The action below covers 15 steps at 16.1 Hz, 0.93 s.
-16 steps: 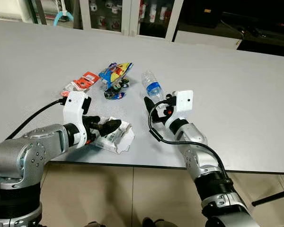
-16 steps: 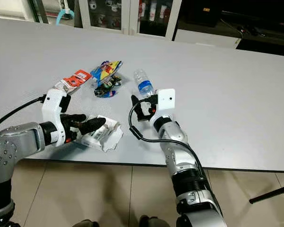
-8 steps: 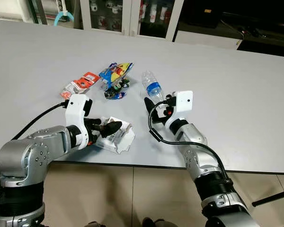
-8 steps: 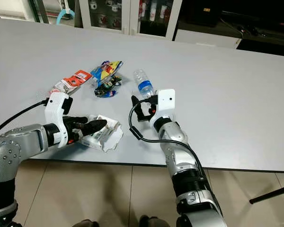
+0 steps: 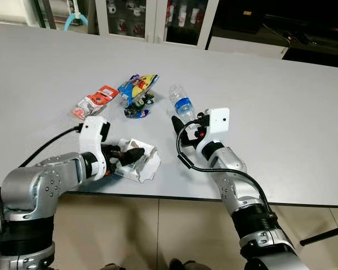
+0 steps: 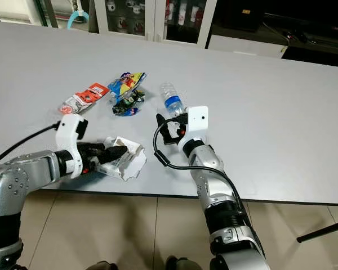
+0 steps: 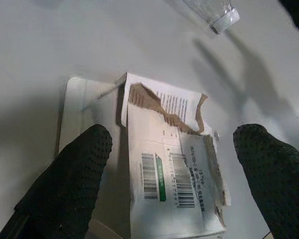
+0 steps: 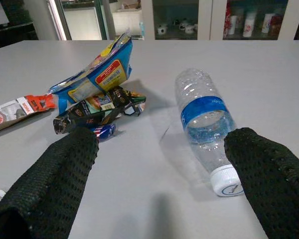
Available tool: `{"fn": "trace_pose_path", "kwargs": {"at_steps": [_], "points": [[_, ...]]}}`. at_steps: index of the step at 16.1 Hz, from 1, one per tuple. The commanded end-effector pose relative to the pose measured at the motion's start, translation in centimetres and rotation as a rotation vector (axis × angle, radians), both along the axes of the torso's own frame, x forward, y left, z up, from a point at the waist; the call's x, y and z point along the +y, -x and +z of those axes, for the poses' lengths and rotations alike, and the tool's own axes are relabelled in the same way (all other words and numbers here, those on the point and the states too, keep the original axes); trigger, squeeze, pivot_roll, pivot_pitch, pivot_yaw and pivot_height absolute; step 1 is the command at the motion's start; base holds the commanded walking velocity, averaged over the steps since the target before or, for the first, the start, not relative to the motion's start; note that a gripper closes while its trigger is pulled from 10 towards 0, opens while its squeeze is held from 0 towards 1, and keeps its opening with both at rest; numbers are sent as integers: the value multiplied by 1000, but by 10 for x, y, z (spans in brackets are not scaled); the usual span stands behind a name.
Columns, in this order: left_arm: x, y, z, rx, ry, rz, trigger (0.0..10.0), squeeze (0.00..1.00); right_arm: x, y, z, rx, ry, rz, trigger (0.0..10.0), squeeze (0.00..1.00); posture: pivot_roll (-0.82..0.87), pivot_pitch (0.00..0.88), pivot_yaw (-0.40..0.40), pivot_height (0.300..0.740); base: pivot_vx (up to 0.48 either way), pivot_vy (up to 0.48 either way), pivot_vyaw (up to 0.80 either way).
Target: Picking trash to rubbish bin
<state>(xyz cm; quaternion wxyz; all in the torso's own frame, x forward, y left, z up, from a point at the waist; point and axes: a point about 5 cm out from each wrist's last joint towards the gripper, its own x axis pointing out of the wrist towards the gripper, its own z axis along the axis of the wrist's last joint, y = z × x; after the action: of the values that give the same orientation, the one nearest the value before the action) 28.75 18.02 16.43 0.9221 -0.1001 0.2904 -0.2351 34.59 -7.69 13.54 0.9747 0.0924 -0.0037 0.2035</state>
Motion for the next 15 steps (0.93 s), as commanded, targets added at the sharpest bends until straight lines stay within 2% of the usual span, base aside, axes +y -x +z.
{"fn": "trace_pose_path", "kwargs": {"at_steps": [1, 8, 13, 15], "points": [[-3, 0, -4, 10, -8, -8, 10000, 0, -3, -1, 0, 3, 2, 0, 10000, 0, -34, 96, -129, 740, 0, 0, 0], [-13, -3, -16, 41, 30, -48, 10000, 0, -5, 0, -3, 15, 9, 0, 10000, 0, -42, 100, -129, 740, 0, 0, 0], [-14, -6, -17, 44, 20, -74, 10000, 0, -12, 3, -16, 61, 62, -22, 10000, 0, -50, 107, -128, 740, 0, 0, 0], [-14, -6, -19, 47, 52, -79, 10000, 0, -16, 3, -18, 76, 78, -28, 10000, 0, -50, 106, -128, 740, 0, 0, 0]]}}
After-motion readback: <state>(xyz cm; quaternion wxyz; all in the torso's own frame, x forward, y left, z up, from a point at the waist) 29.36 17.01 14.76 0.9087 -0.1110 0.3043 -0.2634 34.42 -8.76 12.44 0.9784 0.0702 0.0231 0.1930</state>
